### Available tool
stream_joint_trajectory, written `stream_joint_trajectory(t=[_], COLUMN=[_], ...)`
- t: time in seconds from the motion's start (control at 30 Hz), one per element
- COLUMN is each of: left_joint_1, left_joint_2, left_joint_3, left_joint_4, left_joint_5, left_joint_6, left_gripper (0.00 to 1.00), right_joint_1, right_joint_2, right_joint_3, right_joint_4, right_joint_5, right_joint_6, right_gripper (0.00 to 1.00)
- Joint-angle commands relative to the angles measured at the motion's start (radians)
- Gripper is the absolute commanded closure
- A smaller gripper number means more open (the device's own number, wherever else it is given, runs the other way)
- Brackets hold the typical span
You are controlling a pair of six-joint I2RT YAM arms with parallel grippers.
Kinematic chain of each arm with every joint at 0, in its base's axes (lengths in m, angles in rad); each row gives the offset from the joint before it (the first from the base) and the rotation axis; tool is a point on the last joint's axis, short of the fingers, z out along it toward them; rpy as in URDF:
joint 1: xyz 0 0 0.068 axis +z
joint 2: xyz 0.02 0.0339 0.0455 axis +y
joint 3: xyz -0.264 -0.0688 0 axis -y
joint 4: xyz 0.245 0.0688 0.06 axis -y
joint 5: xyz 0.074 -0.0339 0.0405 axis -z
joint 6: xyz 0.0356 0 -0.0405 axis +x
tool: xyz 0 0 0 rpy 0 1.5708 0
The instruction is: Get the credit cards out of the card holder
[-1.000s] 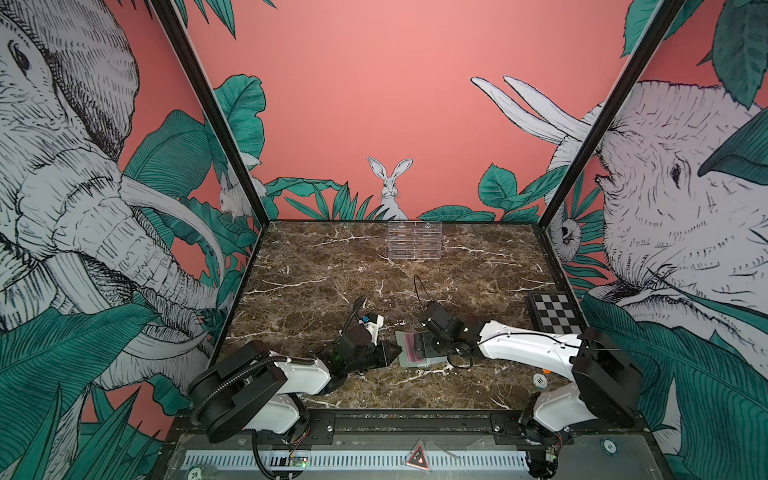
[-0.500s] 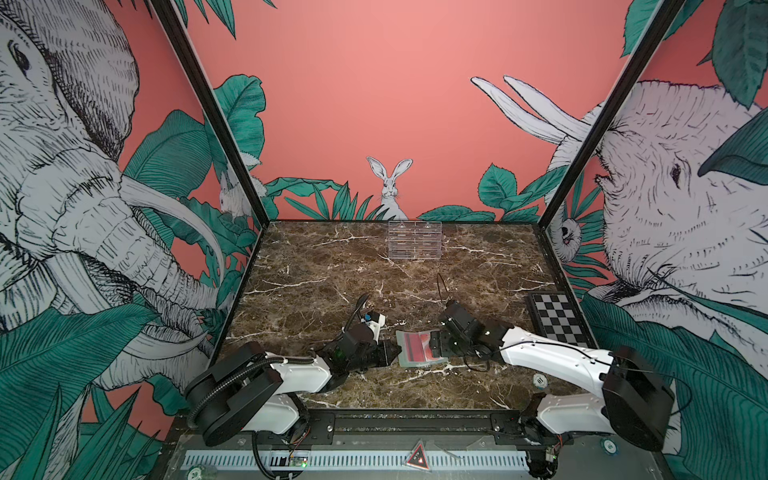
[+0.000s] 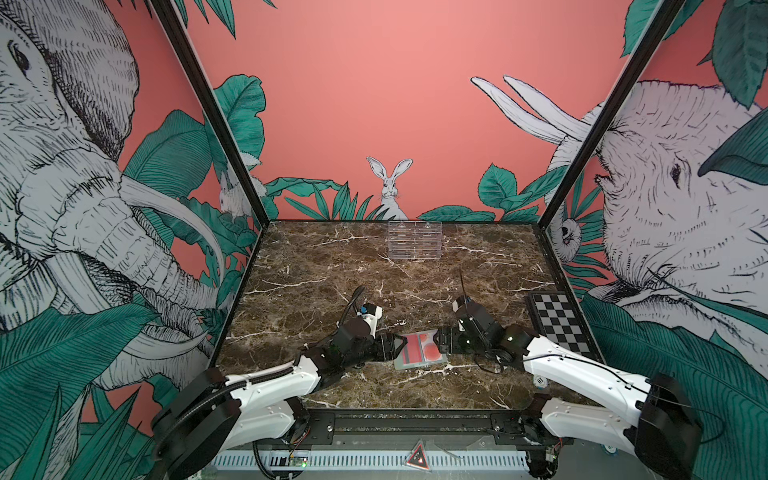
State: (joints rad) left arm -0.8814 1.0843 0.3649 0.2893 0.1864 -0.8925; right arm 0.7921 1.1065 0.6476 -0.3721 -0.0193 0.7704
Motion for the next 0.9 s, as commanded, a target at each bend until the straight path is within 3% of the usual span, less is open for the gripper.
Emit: stream_joint_trajectory(t=[0.0,0.17,0.3,0.53,0.87], left_joint_1=[-0.004,-0.004,-0.031,-0.058,-0.074], left_joint_2=[-0.013,0.091,0.177,0.295,0.399], left_joint_3=[0.045,0.052,0.068,0.07,0.076], left_joint_4=[-0.056,0.107,0.16,0.26,0.323], left_joint_5=[0.014,0.107,0.117,0.124,0.125], left_joint_6=[0.011,-0.065,-0.083,-0.121,-0.156], left_gripper=[0.25,0.3,0.43,0.52,0.56], right_joint_1=[-0.014,-0.02,-0.021,-0.029,-0.048], right_joint_2=[-0.019,-0.003,0.039,0.108,0.163], right_joint_3=[-0.023,-0.04,-0.061,-0.079,-0.129], right_joint_4=[0.08,0.14,0.172,0.202,0.262], right_joint_5=[-0.073,-0.119,-0.123,-0.119,-0.126], right_joint_6=[0.008,0.02,0.028,0.03,0.039], right_gripper=[0.14,0.32,0.6,0.92,0.97])
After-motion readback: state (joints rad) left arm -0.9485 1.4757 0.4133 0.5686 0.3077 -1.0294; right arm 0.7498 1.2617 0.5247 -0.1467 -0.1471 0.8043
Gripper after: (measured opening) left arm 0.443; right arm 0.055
